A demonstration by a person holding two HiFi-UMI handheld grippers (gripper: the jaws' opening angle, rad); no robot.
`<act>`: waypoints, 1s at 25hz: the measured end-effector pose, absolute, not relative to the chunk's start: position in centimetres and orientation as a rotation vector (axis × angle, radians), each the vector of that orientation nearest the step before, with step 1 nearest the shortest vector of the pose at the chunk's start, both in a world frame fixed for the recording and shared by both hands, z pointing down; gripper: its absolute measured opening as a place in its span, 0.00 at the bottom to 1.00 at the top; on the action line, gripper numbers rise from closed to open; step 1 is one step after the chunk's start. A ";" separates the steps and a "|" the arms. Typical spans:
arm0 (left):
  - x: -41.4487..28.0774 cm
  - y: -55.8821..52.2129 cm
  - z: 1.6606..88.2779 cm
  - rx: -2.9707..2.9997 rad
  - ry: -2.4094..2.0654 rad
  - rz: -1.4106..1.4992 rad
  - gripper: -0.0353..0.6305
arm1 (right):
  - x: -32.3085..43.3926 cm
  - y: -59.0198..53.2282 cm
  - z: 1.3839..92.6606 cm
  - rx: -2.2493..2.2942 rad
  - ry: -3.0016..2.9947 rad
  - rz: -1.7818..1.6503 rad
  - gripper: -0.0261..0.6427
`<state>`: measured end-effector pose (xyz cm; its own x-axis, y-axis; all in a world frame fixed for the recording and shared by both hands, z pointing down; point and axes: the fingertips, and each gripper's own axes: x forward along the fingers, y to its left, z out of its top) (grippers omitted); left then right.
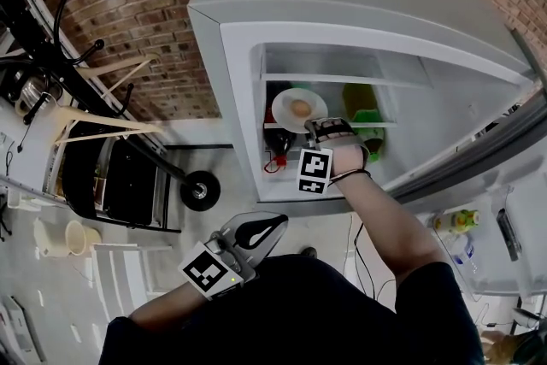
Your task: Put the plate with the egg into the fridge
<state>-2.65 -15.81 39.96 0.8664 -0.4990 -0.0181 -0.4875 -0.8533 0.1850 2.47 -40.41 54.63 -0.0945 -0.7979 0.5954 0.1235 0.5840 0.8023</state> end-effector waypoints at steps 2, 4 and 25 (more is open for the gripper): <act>-2.6 -15.8 40.0 2.859 -0.769 -0.094 0.05 | 2.4 -40.7 54.8 0.595 -1.463 -0.855 0.11; -2.7 -15.8 40.0 2.856 -0.773 -0.096 0.05 | 2.4 -40.9 55.1 0.585 -1.456 -0.850 0.12; -1.2 -14.8 40.0 2.861 -0.733 -0.098 0.05 | 2.1 -39.7 54.6 0.614 -1.455 -0.904 0.09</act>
<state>-1.19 -14.76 40.01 0.8758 -0.4824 -0.0179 -0.4701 -0.8607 0.1955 2.06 -39.71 54.63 -0.1048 -0.8176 0.5662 0.1453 0.5507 0.8220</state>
